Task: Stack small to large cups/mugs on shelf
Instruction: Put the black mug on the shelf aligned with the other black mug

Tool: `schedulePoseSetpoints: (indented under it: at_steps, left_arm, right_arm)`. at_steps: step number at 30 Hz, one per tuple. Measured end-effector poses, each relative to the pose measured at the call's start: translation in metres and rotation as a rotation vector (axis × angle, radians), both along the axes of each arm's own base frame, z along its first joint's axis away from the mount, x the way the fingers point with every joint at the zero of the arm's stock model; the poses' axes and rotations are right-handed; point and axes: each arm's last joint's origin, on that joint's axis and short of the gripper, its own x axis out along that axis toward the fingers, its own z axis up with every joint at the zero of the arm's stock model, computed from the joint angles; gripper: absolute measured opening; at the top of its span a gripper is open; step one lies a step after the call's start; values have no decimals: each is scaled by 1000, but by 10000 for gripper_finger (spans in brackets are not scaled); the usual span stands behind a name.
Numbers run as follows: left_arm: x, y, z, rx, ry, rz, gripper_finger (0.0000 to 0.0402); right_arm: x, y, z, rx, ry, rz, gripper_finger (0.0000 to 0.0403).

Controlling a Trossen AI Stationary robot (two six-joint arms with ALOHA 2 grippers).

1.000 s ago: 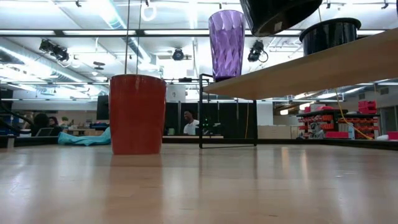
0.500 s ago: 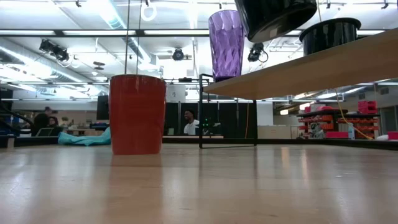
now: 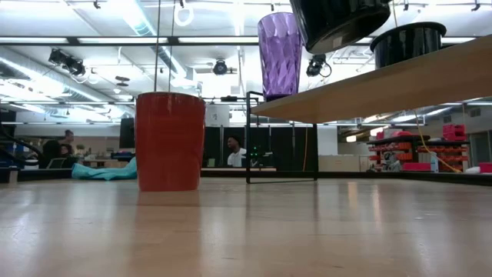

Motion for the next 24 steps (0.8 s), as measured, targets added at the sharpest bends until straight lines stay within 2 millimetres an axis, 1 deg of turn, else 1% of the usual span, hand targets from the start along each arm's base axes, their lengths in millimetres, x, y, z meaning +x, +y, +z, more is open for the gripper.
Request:
schedulePoseSetpoints:
  at_steps: [3, 6, 10, 13, 17, 19, 24]
  left_arm:
    - [0, 1, 0, 0, 3, 1, 27]
    - [1, 2, 0, -2, 1, 2, 27]
    - [1, 2, 0, -7, 0, 7, 42]
    - [1, 2, 0, -5, 1, 7, 42]
    - [1, 2, 0, -2, 1, 5, 28]
    - [1, 2, 0, 0, 0, 4, 29]
    - [1, 2, 0, -2, -3, 6, 58]
  right_arm:
    - [2, -1, -2, -7, 8, -6, 128]
    - [2, -1, -2, -6, 6, -7, 106]
    - [2, -1, -2, -6, 5, -7, 70]
    - [2, 0, -2, -4, 3, -7, 50]
    - [2, -1, -2, -2, 3, -9, 50]
    - [2, -1, -2, -2, 2, -9, 50]
    - [2, -1, -2, -8, 3, -9, 51]
